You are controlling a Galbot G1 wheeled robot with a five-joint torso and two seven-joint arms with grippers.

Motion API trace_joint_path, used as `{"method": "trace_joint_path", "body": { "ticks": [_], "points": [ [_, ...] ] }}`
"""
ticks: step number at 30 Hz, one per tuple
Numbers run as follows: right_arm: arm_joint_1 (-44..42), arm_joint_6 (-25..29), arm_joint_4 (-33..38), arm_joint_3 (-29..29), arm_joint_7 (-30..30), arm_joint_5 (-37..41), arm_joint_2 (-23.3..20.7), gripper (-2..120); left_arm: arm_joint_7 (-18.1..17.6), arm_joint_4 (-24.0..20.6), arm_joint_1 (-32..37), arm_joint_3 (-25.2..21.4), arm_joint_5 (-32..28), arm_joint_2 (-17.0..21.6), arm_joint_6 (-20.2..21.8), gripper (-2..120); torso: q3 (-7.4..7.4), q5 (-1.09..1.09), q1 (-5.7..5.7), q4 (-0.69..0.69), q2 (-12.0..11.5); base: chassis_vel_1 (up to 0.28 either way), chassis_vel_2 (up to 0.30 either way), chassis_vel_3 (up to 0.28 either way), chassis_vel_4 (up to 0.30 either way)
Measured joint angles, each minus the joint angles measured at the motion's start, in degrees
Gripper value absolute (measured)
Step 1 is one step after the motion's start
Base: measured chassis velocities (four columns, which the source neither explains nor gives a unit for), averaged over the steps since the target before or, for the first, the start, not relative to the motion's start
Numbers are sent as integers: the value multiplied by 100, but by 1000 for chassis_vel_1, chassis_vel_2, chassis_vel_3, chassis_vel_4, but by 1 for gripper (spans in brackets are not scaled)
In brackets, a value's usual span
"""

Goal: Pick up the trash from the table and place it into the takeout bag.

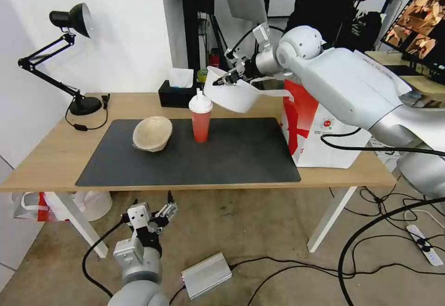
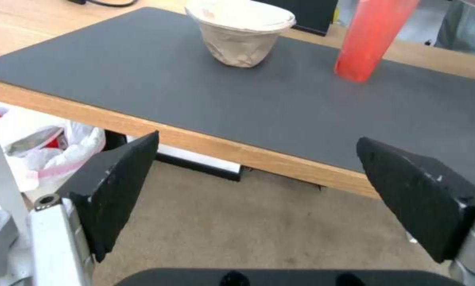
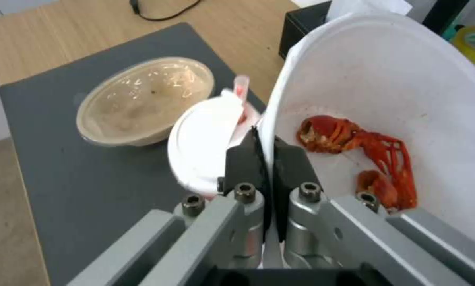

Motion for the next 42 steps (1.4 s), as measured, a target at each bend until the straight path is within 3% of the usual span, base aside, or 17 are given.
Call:
{"method": "trace_joint_path", "body": {
  "ticks": [25,42],
  "points": [
    [140,30,-32,-1,-56,-33,-128,0,3,-5,26,50,50,-6,-7,100,0,0,0,0,0,0,0,0,0],
    [677,43,-272,25,-73,117,-37,0,6,-60,32,33,50,8,-7,100,0,-1,0,0,0,0,0,0,0]
  ]
}}
